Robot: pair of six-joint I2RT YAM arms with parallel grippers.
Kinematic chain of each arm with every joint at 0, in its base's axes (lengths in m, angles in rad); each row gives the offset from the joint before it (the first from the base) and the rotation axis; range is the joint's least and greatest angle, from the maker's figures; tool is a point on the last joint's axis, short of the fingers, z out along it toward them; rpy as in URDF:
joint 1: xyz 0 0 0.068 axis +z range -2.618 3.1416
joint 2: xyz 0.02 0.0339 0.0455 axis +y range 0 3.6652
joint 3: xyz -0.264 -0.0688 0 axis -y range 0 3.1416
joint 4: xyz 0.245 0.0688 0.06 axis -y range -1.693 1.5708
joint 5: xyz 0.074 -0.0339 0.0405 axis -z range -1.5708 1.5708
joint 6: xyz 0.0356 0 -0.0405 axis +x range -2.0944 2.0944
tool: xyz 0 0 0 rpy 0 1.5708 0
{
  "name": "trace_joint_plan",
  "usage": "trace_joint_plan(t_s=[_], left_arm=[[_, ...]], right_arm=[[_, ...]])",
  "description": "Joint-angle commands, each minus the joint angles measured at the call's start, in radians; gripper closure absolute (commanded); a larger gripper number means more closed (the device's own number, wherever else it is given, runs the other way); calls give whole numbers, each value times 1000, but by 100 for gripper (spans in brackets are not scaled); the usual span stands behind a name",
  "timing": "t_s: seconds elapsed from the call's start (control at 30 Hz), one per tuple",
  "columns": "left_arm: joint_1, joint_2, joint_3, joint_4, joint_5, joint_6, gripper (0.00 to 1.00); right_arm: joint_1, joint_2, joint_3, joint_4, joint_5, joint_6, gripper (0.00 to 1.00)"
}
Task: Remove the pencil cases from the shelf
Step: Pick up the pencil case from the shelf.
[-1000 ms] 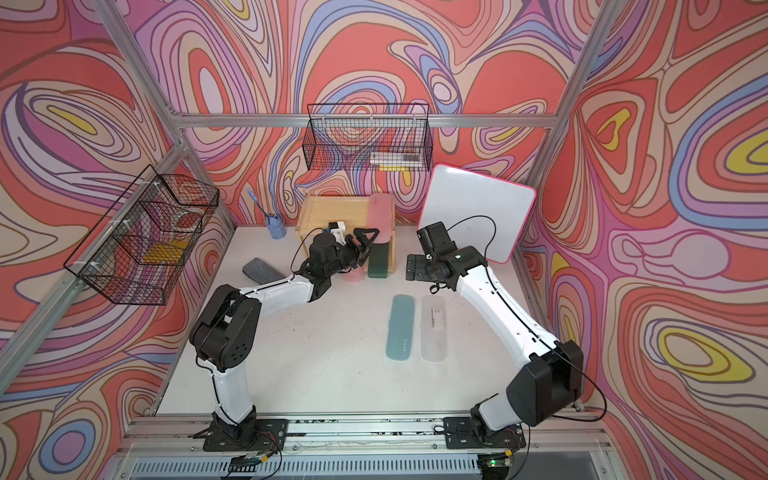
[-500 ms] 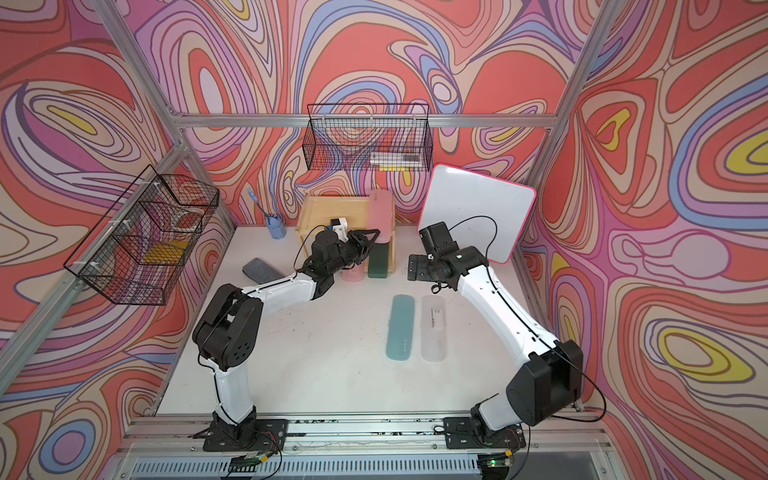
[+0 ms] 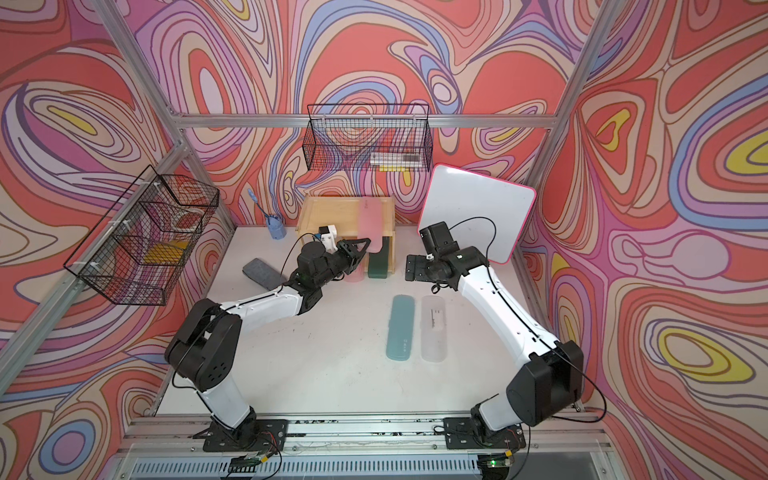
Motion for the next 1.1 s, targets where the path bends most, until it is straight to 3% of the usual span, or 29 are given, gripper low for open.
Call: trace_joint_plan(t_s=[0.0, 0.13, 0.33, 0.67, 1.07], left_arm=[[-28, -101, -67, -7, -4, 209, 100], [-96, -200, -175, -30, -74, 396, 100], [-189, -323, -292, -14, -201, 560, 100], [-208, -395, -319, -45, -207, 551, 100], [-221, -408, -339, -41, -217, 548, 100]], right_arm=[[-3, -29, 38, 112, -242, 29, 2], [0, -2, 78, 266, -495, 129, 2], [14, 87, 189, 258, -468, 162, 2], [42, 194, 268, 224, -423, 178, 2], [70, 235, 244, 332, -517, 232, 2]])
